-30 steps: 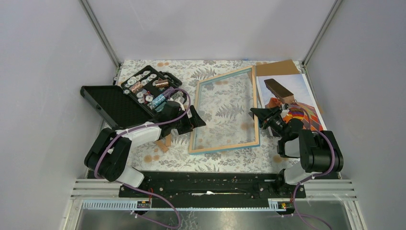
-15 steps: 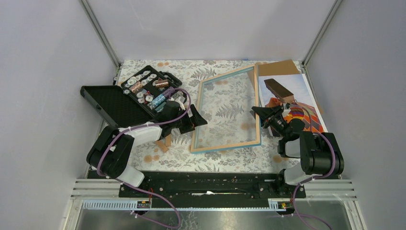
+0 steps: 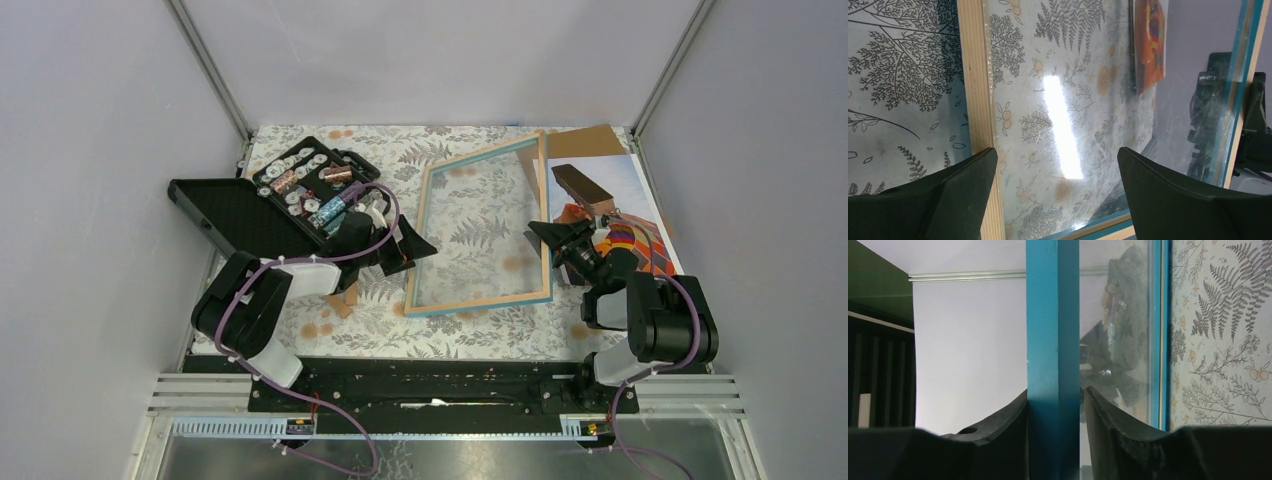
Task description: Put the photo into the frame
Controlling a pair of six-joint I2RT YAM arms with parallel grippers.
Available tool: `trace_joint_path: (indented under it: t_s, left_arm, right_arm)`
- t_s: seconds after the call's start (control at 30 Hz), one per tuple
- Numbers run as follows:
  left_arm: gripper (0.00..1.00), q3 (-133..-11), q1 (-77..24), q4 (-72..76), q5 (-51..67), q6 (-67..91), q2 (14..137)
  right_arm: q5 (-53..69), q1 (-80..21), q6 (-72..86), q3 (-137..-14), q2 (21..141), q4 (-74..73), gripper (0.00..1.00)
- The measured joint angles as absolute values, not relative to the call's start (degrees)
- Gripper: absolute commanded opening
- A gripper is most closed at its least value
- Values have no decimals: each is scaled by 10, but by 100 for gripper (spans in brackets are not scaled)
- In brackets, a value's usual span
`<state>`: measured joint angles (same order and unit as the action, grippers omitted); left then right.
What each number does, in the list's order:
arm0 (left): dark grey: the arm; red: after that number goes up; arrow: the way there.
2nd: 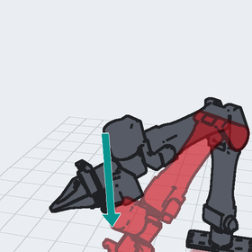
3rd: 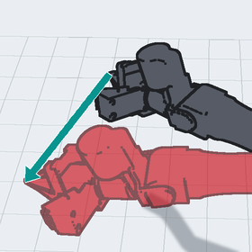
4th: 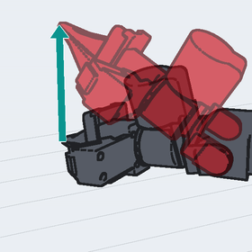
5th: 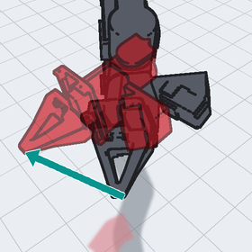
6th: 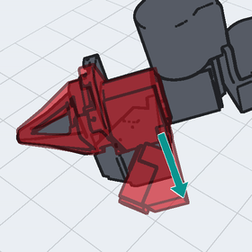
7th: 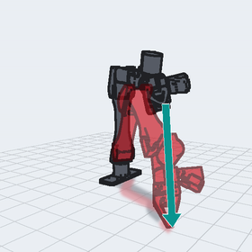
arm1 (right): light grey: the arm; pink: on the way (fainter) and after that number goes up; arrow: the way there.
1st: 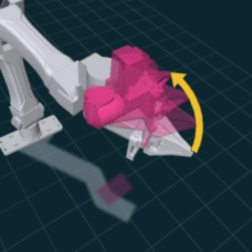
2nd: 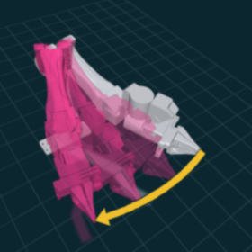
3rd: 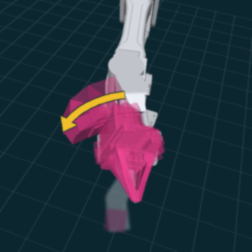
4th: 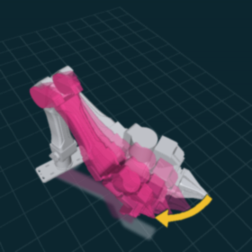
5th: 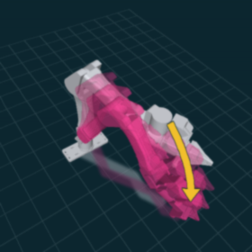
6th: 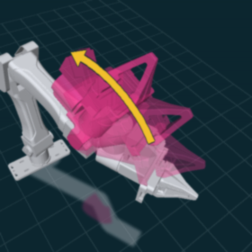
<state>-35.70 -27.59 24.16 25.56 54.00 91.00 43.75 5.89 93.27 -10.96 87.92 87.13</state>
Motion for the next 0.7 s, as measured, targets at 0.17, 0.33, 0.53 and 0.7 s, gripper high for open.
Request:
trace_joint_path:
  t_s: [0.17,0.33,0.53,0.7]
  left_arm:
    - [95,-350,-274,276,261,552,920]
    - [96,-350,-274,297,266,560,932]
    - [96,-350,-288,350,268,578,958]
    - [95,-344,-289,395,267,601,975]
  right_arm:
    - [430,60,889,-110,841,821,54]
    - [426,60,811,-121,752,676,61]
    - [419,60,737,-145,688,544,62]
    - [416,64,747,-144,704,575,53]
